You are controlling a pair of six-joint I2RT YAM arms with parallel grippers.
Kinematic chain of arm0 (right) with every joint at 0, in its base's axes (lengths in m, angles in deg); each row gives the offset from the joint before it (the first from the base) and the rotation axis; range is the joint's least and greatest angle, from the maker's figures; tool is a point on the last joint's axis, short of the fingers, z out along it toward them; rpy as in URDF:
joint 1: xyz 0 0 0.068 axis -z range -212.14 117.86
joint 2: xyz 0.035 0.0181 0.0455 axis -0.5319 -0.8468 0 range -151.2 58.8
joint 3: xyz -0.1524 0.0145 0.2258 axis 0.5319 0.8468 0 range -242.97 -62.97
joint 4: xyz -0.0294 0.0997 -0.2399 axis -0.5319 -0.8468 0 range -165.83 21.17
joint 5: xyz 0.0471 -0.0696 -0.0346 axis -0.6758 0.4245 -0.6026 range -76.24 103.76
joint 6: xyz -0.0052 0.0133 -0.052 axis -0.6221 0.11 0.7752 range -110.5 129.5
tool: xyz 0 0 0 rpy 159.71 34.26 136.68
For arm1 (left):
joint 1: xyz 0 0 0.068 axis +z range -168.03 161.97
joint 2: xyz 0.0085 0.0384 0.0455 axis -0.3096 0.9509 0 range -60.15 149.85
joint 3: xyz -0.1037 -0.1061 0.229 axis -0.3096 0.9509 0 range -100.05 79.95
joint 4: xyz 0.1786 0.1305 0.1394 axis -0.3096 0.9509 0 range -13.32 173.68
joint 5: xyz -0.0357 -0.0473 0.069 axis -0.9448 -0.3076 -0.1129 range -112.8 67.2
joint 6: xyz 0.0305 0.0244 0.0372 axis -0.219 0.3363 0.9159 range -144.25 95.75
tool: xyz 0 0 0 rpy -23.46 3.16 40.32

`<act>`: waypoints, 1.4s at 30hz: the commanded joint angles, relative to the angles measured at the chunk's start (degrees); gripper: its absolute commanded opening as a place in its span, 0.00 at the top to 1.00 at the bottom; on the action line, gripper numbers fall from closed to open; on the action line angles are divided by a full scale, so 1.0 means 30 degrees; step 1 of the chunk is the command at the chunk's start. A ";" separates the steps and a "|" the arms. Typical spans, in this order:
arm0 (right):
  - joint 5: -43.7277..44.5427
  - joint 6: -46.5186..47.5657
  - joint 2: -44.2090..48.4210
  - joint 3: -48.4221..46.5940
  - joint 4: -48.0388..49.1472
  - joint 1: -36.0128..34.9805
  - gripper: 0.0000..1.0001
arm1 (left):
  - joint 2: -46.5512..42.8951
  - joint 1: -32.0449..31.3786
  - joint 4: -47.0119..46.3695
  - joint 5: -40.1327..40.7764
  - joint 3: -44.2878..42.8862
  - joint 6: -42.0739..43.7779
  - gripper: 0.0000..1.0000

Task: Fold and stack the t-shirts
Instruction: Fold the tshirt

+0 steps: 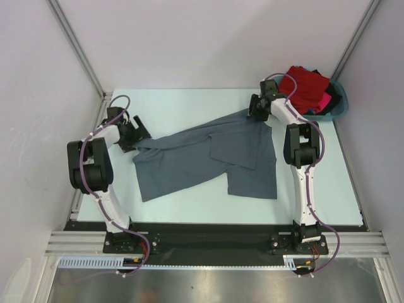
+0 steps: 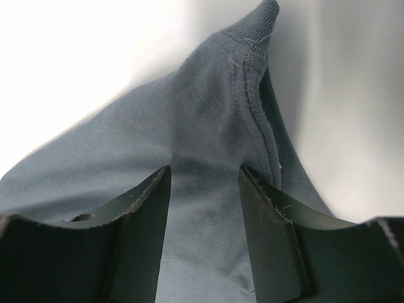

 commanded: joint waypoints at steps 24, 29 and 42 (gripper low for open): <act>0.0579 0.0184 -0.0296 0.0435 -0.0450 0.0399 0.47 | -0.2139 0.0018 -0.0264 -0.0452 -0.0514 0.0597 1.00; 0.0520 0.0242 -0.0355 0.0406 -0.0421 0.0398 0.48 | -0.3280 0.0018 0.0618 0.2069 -0.3064 0.1478 1.00; 0.0228 0.0242 -0.0355 0.0347 -0.0392 0.0428 0.48 | -0.3987 -0.0011 -0.1085 1.0360 -0.1514 0.1717 0.20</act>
